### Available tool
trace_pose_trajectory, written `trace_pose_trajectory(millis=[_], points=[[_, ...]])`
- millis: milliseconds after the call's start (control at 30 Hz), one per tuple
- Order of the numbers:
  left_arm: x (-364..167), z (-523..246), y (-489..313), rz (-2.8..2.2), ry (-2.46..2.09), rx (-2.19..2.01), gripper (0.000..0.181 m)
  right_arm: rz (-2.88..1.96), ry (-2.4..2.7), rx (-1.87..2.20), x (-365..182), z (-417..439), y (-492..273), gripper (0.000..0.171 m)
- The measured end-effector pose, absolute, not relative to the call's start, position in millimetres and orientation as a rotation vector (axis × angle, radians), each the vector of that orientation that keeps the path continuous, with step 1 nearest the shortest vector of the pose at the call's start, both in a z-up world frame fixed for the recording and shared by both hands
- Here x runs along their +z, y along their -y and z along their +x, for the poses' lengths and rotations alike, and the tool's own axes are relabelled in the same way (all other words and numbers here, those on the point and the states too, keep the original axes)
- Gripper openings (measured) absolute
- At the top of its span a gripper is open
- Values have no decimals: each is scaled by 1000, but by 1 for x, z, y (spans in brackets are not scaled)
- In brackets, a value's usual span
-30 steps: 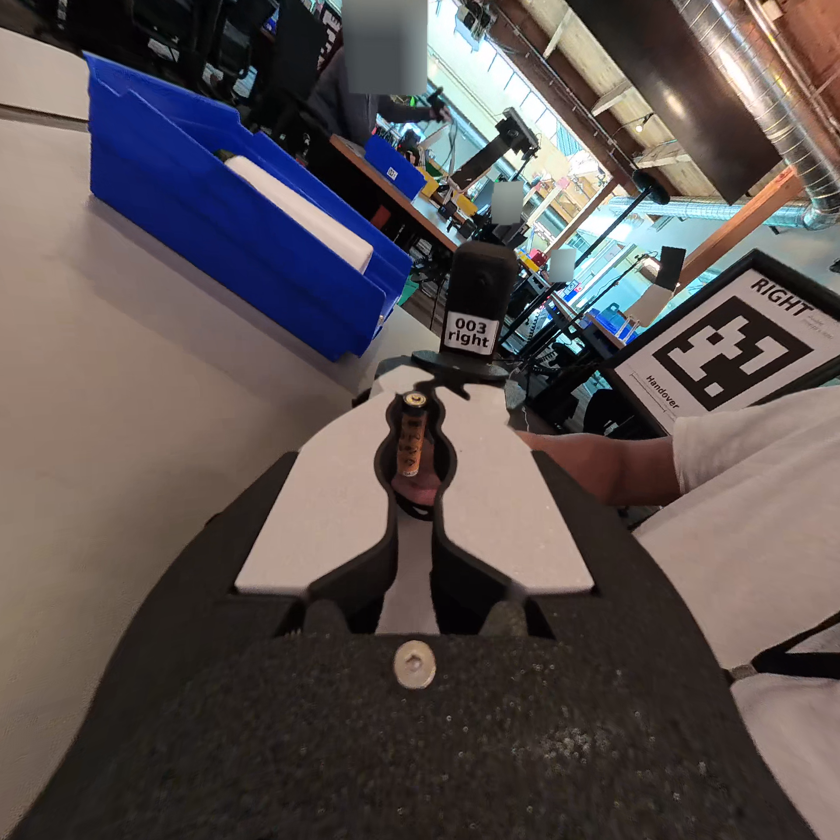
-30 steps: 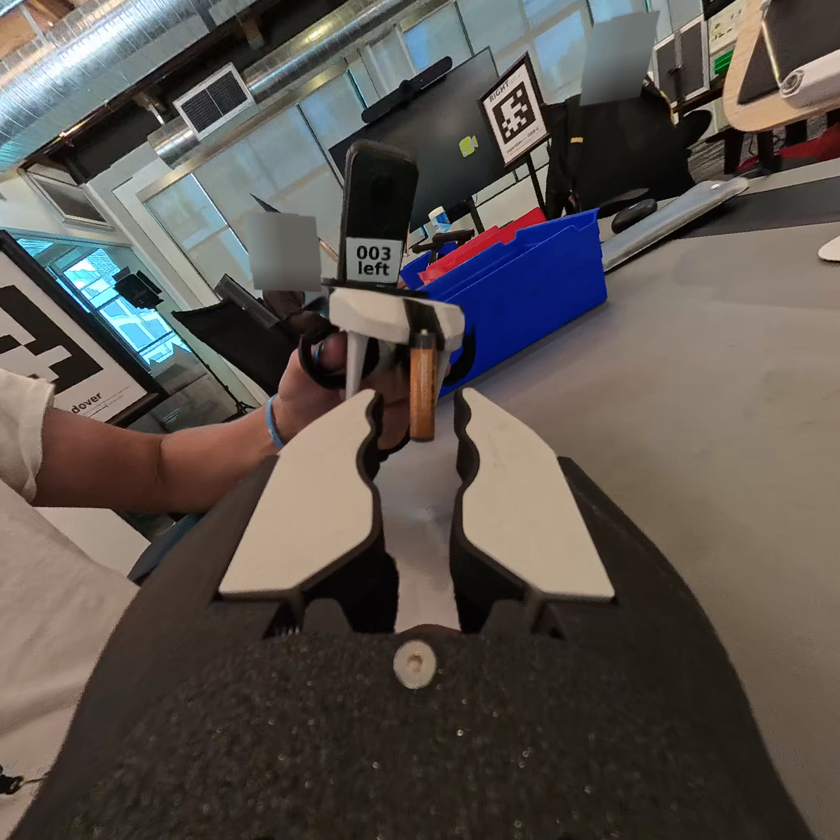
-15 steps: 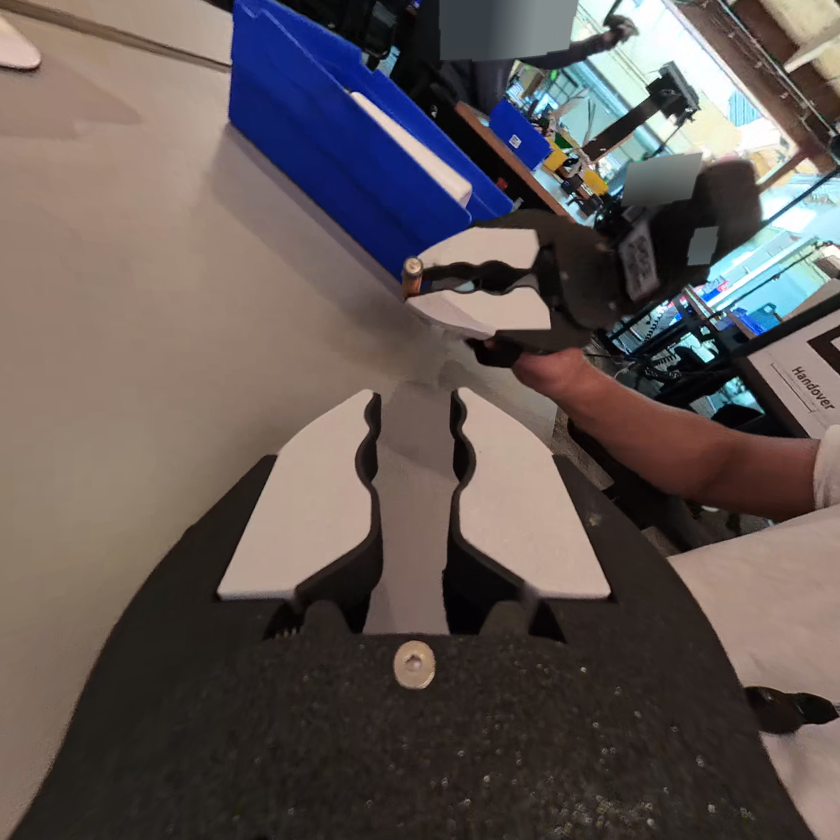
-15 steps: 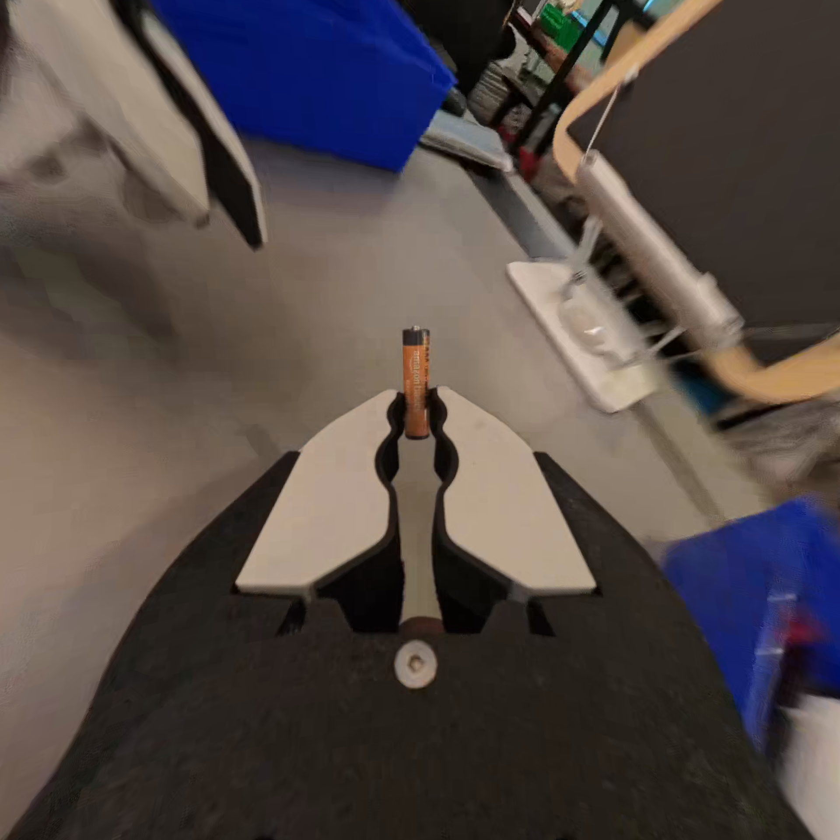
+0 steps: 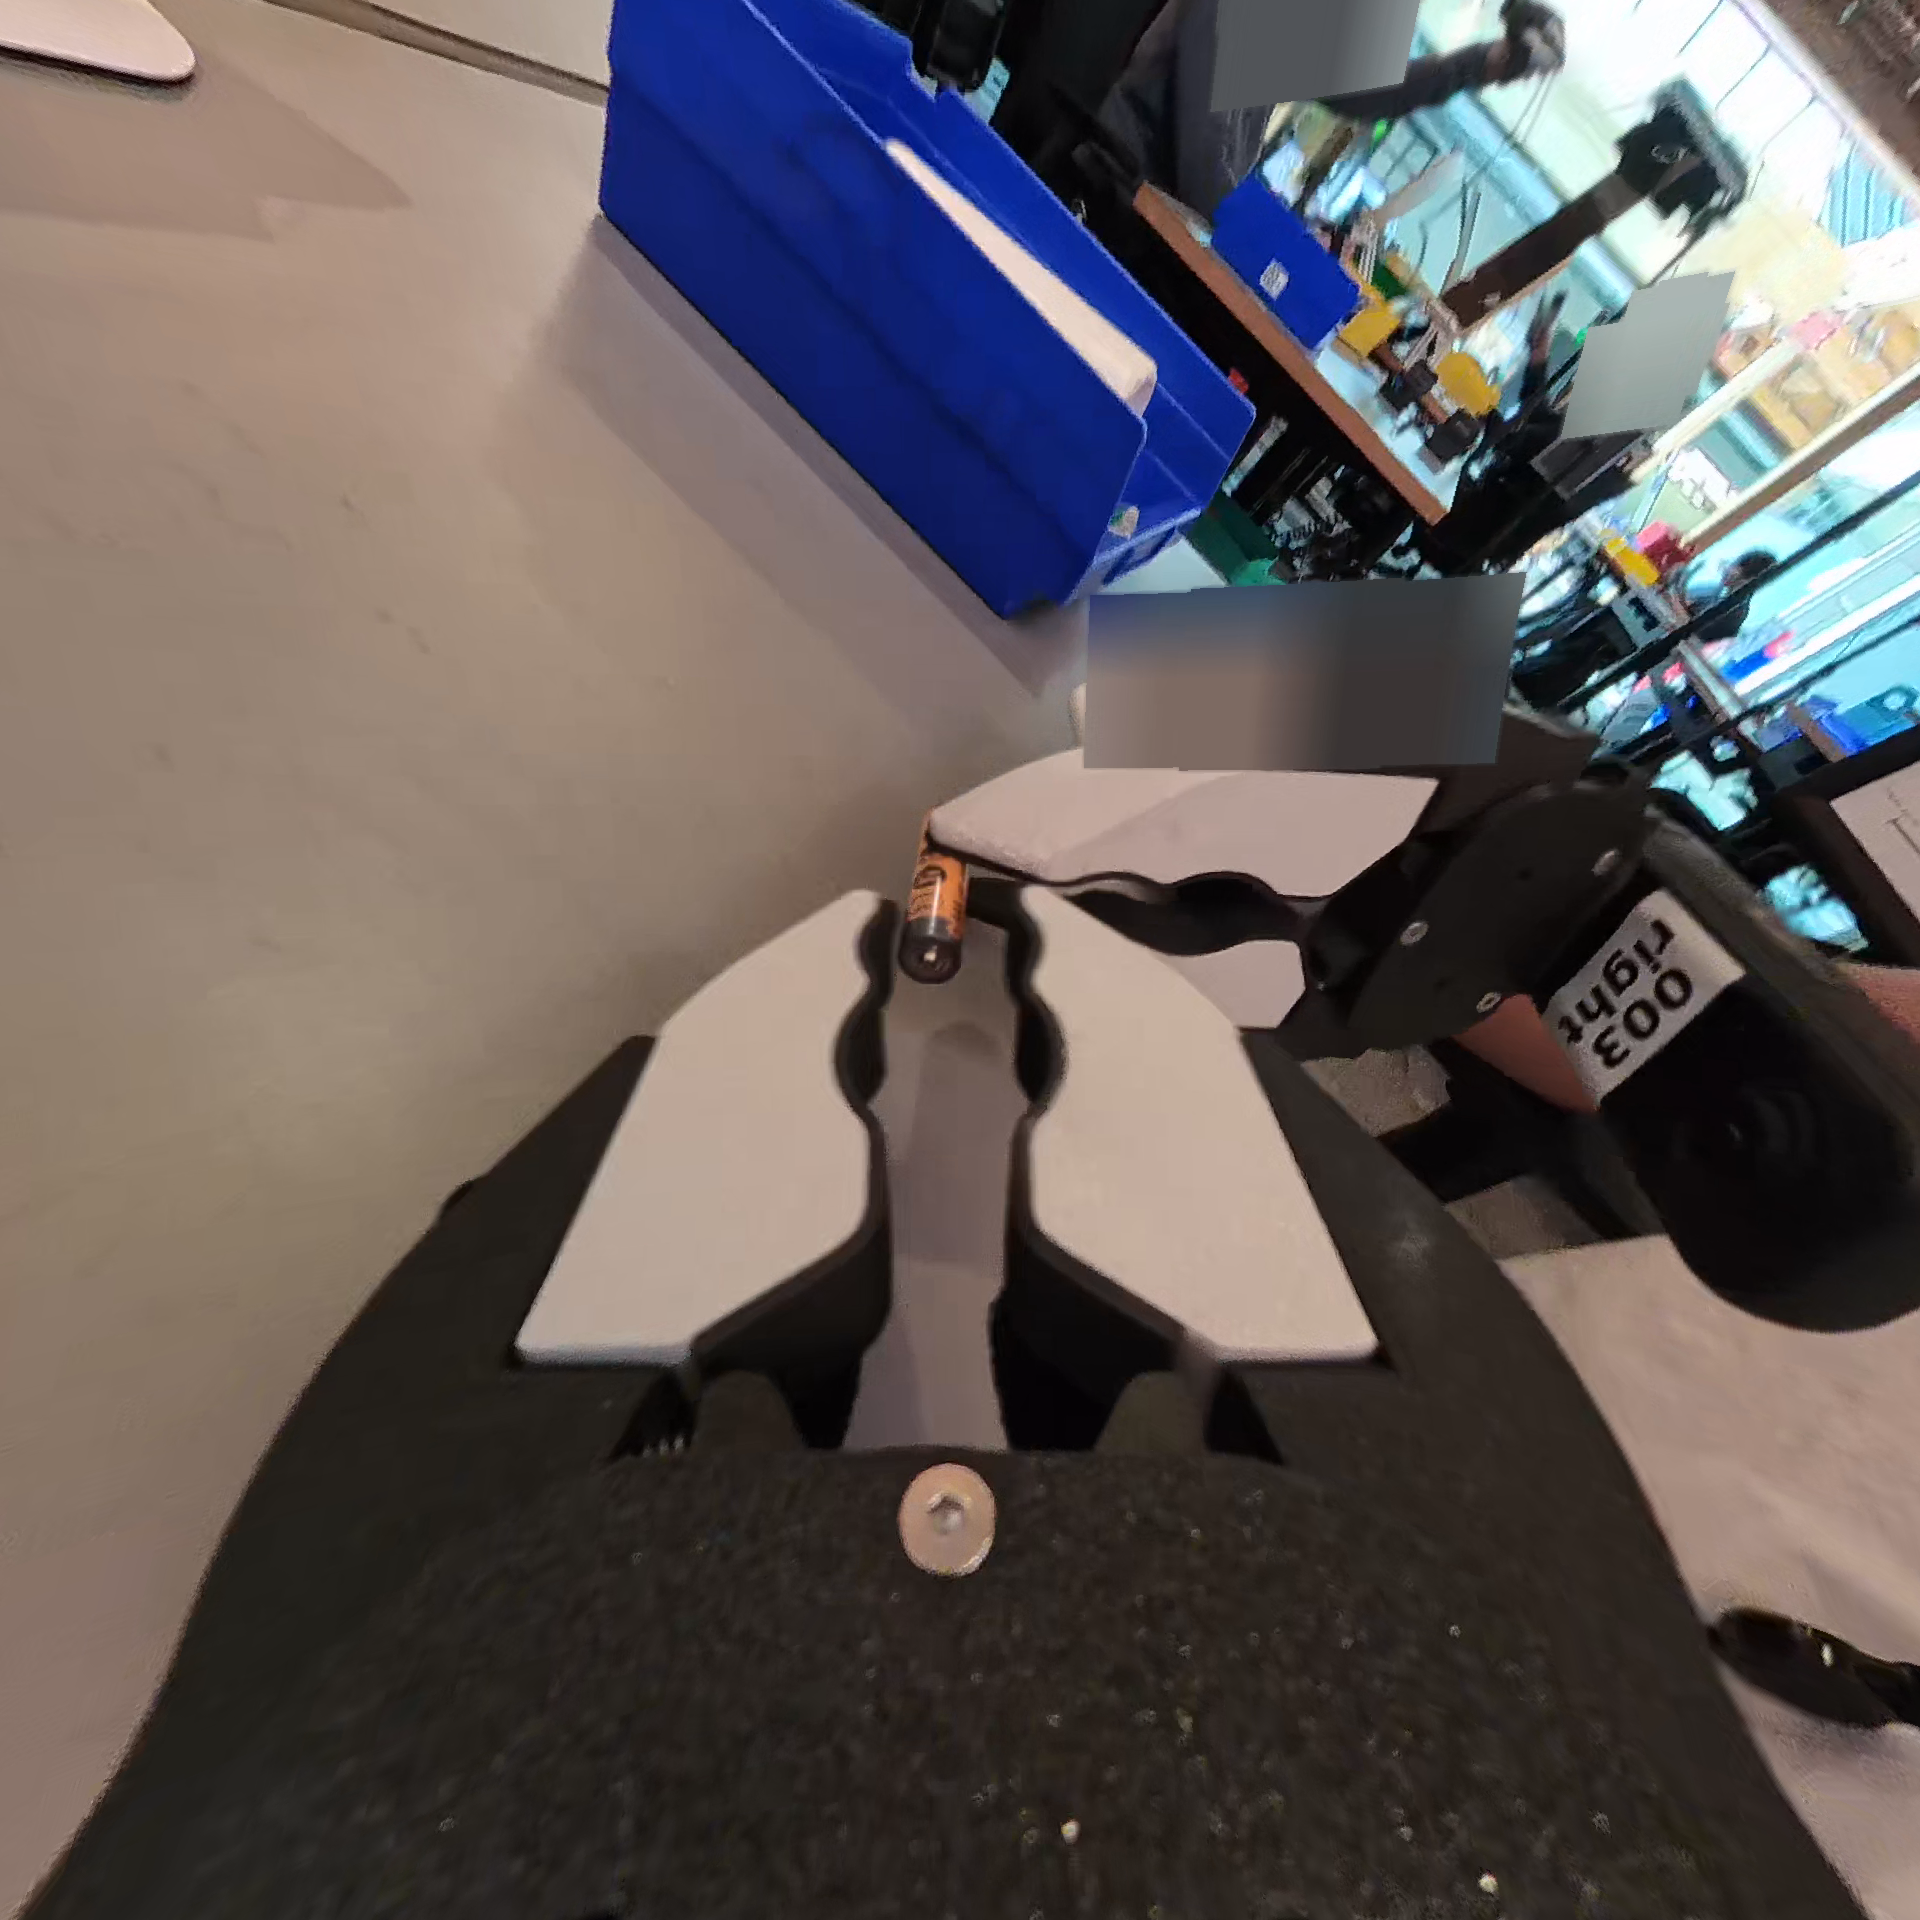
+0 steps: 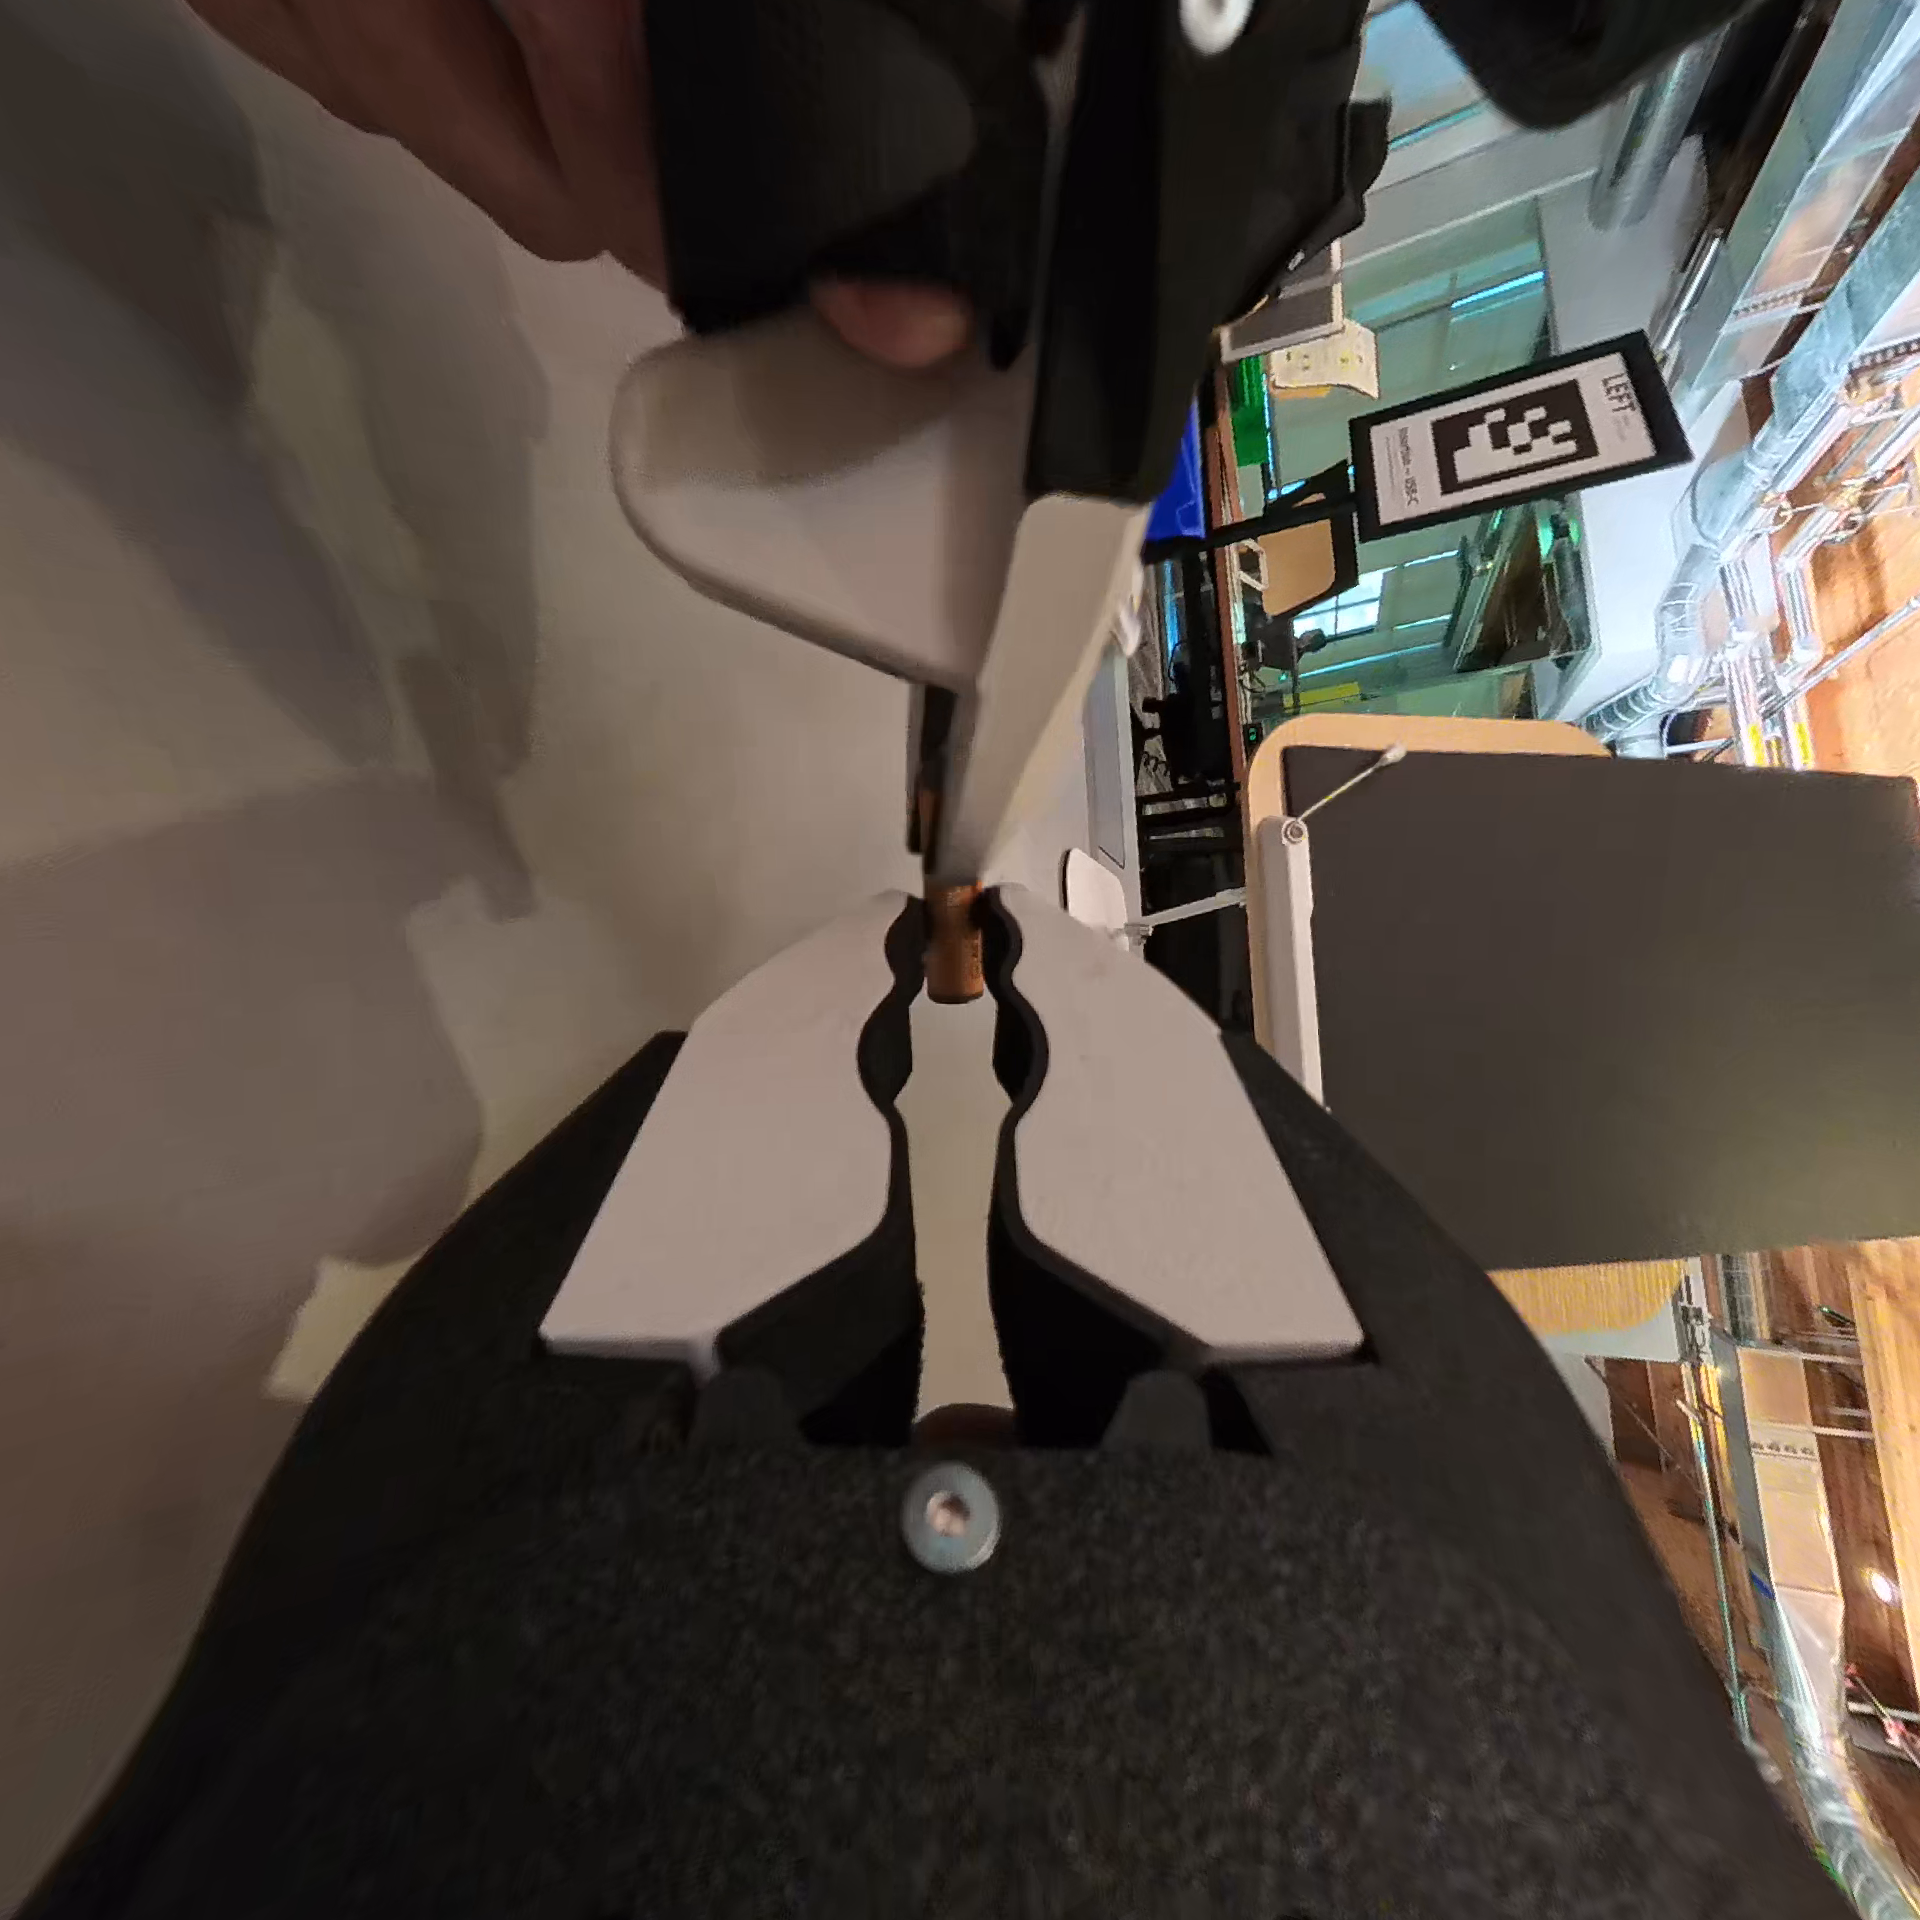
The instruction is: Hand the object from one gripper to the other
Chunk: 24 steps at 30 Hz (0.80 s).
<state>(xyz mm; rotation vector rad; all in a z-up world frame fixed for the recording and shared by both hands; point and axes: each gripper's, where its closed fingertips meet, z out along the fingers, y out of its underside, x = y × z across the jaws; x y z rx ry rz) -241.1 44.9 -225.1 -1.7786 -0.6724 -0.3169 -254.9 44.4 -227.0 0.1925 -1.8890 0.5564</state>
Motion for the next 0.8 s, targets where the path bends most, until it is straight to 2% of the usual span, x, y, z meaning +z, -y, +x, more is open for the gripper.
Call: trace_pose_trajectory(millis=[33,200,300,433,600,667,800], points=[[-229,-240,-44,-1806,666,-310,11,199,1893,561,-227,-254,-43,10],[-224,-239,-43,-1798,636,-312,10,143,1854,661,-223,-253,-42,11],[-220,-245,-38,-1799,596,-246,11,1,1975,839,-224,-250,-46,25],[-221,-269,-15,-1953,432,229,11,-412,2167,1173,-231,-261,-62,51],[-219,-274,-11,-2089,49,851,11,-1098,2263,1816,-223,-261,-50,63],[-221,-268,-17,-2112,-79,995,11,-1236,2193,1972,-219,-261,-45,61],[-228,-261,-26,-2145,-169,1082,10,-1151,2210,1855,-227,-259,-36,50]])
